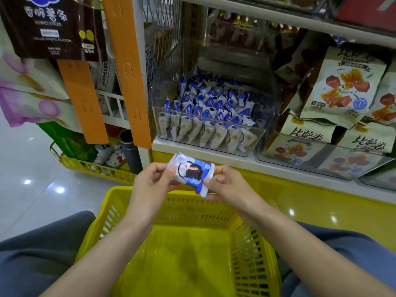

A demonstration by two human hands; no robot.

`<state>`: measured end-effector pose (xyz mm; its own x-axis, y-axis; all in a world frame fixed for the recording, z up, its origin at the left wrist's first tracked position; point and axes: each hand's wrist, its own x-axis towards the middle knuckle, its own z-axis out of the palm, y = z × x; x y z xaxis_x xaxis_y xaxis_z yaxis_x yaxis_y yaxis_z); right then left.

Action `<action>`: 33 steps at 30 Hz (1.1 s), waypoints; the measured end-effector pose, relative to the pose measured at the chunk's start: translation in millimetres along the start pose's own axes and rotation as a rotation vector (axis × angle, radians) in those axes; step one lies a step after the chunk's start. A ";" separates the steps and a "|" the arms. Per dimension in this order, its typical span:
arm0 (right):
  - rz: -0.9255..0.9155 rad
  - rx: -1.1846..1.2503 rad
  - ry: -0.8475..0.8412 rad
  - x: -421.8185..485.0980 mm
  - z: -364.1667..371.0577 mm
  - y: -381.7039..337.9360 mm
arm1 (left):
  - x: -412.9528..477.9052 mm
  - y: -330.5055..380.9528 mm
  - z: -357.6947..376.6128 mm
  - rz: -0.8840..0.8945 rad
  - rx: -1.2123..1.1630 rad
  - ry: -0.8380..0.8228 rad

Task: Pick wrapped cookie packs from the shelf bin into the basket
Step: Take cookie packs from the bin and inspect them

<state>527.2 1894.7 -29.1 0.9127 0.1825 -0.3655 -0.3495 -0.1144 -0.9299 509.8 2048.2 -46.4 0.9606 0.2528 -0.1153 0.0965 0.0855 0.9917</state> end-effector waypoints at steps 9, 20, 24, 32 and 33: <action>-0.443 -0.521 0.032 -2.7 6.9 7.0 | -4.3 2.5 -5.3 0.382 0.515 -0.138; -0.745 -0.747 0.179 -7.0 4.7 3.9 | -4.4 4.7 3.2 0.191 0.330 -0.210; -0.809 -0.871 0.301 -9.2 1.8 0.7 | -3.5 6.3 4.1 0.145 0.249 -0.159; -0.861 -0.637 0.251 -8.6 -2.4 -1.8 | 4.5 7.1 3.4 -0.281 0.001 -0.249; -0.898 -0.703 0.212 -9.4 -0.7 0.6 | 4.3 7.3 2.5 -0.291 -0.055 -0.275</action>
<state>518.6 1892.2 -26.2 0.8129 0.3133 0.4909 0.5761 -0.5561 -0.5991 515.3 2047.4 -39.5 0.9299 -0.0561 -0.3636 0.3677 0.1690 0.9144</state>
